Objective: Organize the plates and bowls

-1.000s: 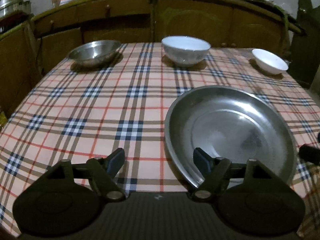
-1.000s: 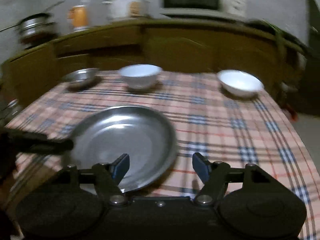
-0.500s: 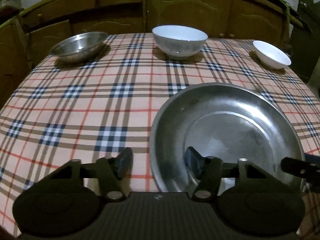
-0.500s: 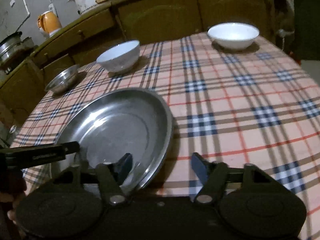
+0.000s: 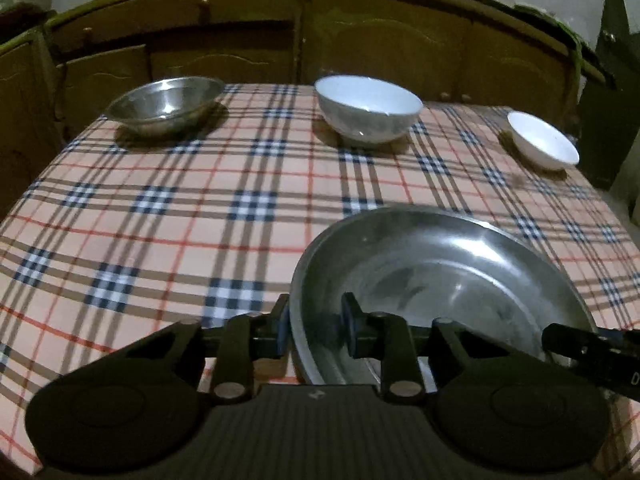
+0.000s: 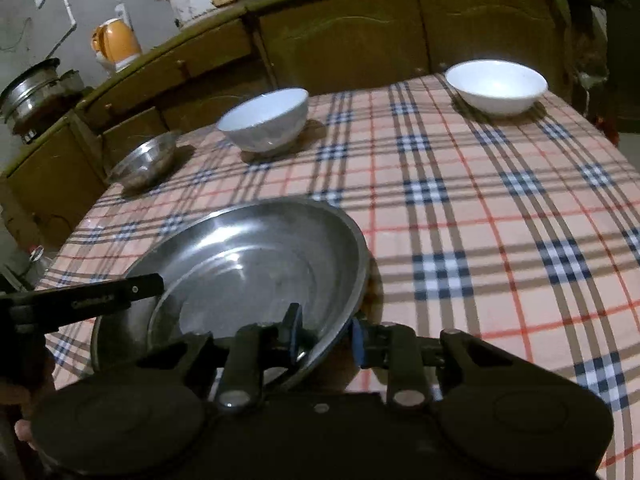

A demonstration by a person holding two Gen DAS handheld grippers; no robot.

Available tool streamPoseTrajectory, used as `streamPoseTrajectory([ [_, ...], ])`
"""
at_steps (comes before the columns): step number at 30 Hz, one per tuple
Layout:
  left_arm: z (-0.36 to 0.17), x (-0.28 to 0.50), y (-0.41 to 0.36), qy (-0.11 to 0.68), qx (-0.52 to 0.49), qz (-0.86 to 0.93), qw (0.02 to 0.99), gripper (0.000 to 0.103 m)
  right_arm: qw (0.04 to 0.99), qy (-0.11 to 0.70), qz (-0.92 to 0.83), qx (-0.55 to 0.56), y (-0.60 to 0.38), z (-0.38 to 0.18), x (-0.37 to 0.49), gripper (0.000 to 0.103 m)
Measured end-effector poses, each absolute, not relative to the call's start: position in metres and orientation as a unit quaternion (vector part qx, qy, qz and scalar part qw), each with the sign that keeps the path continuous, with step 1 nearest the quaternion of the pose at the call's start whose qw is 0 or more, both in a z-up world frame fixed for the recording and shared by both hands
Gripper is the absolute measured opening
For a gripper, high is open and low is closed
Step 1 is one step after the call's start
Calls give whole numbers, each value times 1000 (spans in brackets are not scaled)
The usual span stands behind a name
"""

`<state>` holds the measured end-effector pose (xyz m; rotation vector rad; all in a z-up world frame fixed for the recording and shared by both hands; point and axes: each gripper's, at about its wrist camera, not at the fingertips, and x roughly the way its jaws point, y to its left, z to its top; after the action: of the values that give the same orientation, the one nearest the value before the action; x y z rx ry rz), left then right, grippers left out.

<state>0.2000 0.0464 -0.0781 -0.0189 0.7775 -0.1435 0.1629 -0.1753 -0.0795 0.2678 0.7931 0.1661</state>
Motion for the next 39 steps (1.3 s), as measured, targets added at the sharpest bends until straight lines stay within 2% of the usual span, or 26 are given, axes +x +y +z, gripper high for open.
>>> streamPoseTrajectory([
  [17,-54,209,129,344,-39,6,938,26,917,359,155,83,-81,-56,198,33],
  [28,-63,229,187,354,-46,45,933,26,909,367,188,68,-16,-66,224,33],
  [39,-79,234,204,370,-49,53,926,27,900,385,193,69,2,-83,229,33],
])
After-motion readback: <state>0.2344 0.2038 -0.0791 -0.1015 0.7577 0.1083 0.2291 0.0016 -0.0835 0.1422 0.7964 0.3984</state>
